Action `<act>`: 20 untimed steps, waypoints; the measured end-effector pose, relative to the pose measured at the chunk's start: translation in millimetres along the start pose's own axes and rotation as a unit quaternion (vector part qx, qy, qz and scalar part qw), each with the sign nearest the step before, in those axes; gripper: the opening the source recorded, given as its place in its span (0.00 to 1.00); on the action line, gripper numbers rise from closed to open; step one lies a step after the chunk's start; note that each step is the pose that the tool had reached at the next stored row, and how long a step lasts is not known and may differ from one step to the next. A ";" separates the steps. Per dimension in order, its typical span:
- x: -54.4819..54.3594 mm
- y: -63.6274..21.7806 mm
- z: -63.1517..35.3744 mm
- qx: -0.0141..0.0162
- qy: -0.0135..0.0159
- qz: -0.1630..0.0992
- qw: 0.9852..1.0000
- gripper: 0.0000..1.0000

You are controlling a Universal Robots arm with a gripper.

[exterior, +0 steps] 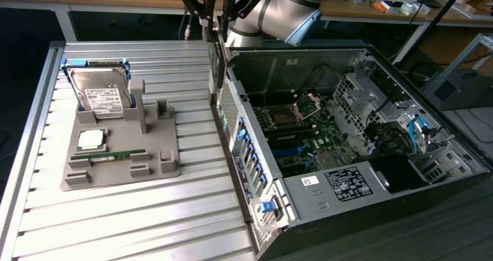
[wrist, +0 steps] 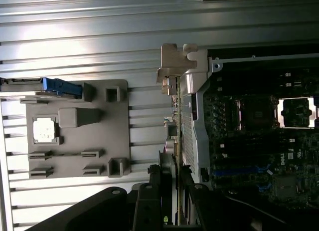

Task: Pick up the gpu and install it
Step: 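Pick up the gpu and move the gpu toward the slot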

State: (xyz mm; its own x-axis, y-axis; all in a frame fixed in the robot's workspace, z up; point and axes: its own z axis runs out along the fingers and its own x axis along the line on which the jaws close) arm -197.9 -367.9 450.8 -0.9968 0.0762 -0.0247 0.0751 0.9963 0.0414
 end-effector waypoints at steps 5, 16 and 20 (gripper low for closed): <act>-14.2 0.5 0.7 0.000 0.000 0.000 1.000 0.27; -35.4 0.7 2.7 0.000 0.000 0.000 1.000 0.27; -40.0 0.8 3.3 0.000 0.000 0.000 1.000 0.27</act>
State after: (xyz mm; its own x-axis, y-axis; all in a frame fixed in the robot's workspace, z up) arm -157.9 -370.0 448.5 -0.9968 0.0761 -0.0247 0.0750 0.9963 0.0414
